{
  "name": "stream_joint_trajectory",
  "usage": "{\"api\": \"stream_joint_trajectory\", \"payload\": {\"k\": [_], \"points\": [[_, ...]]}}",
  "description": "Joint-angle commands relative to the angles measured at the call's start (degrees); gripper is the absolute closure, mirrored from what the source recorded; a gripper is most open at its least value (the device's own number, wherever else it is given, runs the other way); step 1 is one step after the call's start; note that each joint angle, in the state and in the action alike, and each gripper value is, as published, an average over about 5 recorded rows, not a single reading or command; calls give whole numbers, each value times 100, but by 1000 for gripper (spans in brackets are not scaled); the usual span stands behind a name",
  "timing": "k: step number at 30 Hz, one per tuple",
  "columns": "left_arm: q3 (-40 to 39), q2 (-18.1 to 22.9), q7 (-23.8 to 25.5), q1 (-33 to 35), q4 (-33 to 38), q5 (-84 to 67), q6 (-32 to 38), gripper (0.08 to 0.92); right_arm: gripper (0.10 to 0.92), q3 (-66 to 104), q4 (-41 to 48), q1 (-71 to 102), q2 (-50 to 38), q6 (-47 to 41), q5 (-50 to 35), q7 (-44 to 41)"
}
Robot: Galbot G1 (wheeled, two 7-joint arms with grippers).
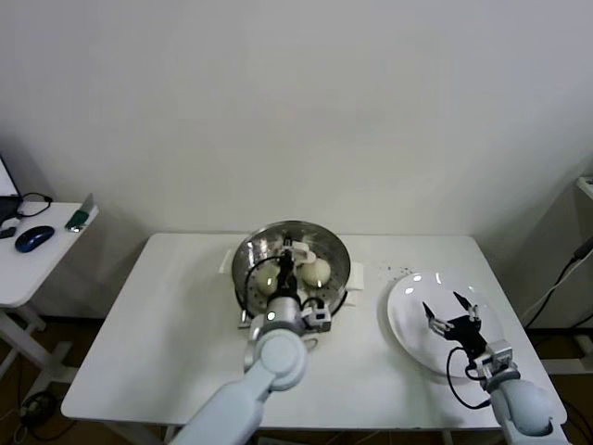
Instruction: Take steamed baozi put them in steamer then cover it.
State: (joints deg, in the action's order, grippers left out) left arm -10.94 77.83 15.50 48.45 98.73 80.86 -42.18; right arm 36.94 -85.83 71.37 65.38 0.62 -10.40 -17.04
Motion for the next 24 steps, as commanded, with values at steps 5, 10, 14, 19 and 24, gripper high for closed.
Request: {"api": "stream_joint_trajectory", "payload": {"k": [5, 10, 14, 19, 24], "points": [[113, -384, 118, 325, 1065, -390, -282, 536, 203, 13, -96, -39, -59, -347, -170, 158], [336, -630, 112, 726, 1696, -597, -282, 389, 203, -16, -100, -70, -70, -414, -117, 162], [593, -855, 4, 1105, 2154, -955, -270, 276, 203, -50, -89, -112, -80, -449, -76, 175], [1252, -1033, -439, 1611, 2684, -1993, 12, 184, 203, -81, -98, -143, -105, -476, -50, 177], [2712, -1175, -1516, 2351, 2863, -4351, 1428, 177, 203, -64, -122, -135, -109, -434, -55, 153]]}}
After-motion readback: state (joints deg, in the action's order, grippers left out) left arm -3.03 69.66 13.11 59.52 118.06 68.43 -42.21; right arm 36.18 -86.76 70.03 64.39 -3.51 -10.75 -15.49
